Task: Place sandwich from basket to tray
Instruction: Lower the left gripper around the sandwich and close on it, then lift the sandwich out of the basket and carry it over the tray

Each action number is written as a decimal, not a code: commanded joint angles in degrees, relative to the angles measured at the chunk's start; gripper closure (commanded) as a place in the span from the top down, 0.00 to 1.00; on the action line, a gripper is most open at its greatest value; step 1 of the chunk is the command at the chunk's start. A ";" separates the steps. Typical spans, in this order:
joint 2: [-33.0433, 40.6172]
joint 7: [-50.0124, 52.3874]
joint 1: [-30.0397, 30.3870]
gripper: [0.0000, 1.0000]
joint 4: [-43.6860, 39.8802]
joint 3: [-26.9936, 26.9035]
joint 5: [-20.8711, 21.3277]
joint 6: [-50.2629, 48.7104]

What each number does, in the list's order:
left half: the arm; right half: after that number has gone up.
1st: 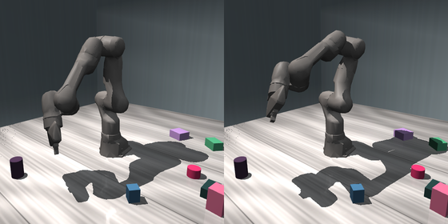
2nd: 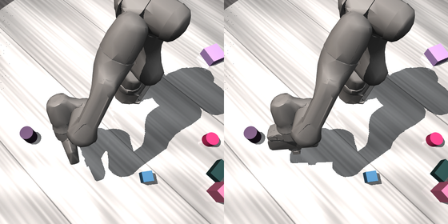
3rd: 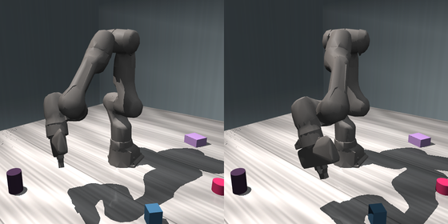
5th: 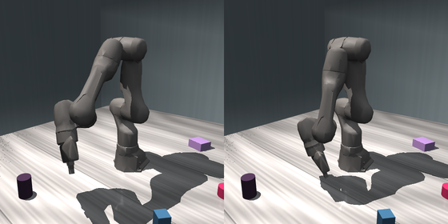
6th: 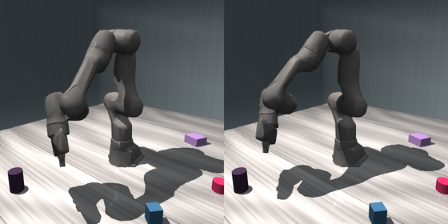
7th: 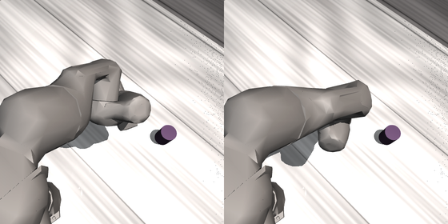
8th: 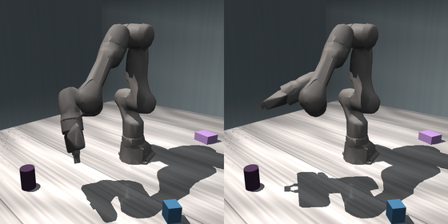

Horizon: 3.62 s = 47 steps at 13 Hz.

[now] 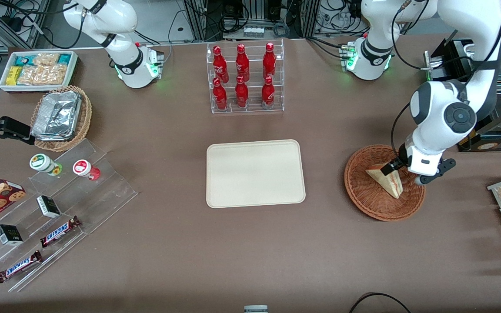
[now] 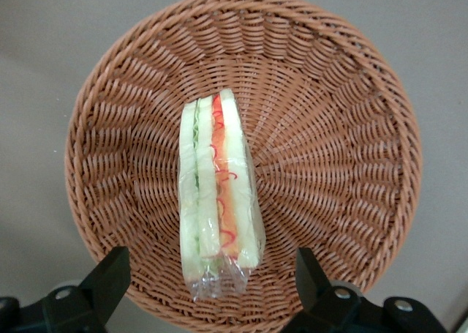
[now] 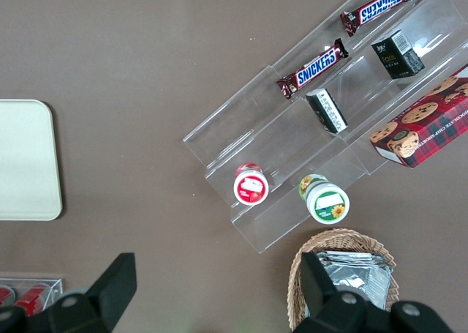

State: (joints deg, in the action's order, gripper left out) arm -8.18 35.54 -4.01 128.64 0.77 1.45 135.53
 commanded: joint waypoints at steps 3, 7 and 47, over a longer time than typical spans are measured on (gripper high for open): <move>-1.66 1.20 -0.03 1.00 1.09 0.02 0.14 3.33; -2.72 1.20 -0.03 1.00 1.18 -0.07 0.14 4.56; -5.17 -6.19 -4.24 0.00 -36.32 7.56 2.86 -40.42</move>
State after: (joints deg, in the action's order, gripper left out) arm -8.50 29.38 -6.17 99.84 6.10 4.64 99.12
